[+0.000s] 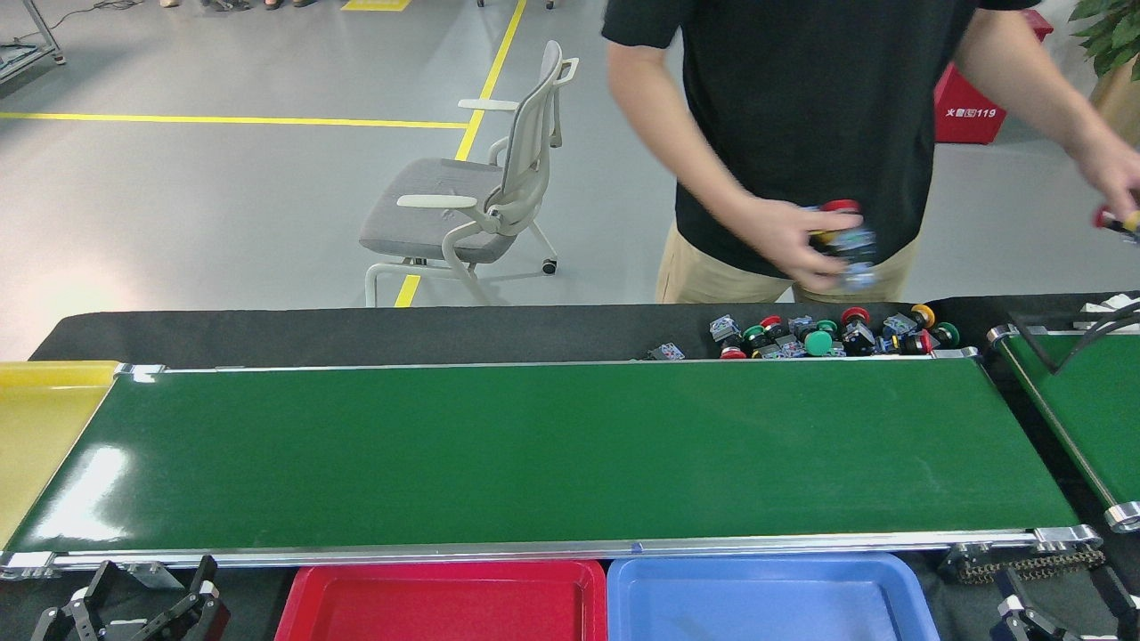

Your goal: Pick switch part from conveyor to tray

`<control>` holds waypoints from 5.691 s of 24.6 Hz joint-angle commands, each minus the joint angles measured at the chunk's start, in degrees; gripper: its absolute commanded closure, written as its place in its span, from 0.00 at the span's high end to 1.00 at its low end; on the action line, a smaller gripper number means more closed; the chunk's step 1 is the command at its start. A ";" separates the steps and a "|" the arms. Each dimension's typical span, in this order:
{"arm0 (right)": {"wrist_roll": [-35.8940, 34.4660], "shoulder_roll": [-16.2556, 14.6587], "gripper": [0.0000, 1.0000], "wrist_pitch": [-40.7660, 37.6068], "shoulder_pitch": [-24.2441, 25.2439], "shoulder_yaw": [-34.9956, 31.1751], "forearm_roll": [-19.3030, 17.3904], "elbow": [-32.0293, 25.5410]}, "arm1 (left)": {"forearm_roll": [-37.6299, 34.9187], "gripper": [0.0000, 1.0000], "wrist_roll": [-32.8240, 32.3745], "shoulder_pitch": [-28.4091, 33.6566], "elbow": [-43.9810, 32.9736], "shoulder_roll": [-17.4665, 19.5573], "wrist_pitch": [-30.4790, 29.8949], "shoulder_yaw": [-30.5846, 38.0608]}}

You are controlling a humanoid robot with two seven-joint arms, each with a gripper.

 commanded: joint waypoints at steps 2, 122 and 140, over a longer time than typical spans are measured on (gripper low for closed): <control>-0.61 -0.19 0.99 -0.81 -0.30 -0.57 -0.75 0.31 | 0.19 1.00 0.12 -0.36 -0.15 0.05 -0.16 0.44; -2.64 9.57 0.95 16.51 -6.10 15.95 11.55 0.05 | 0.10 1.00 -0.05 -1.86 0.11 -1.27 -0.42 1.06; 6.15 8.69 0.38 34.79 -25.18 37.75 18.14 16.05 | -0.33 1.00 -0.05 -4.23 1.25 -1.45 -1.83 0.44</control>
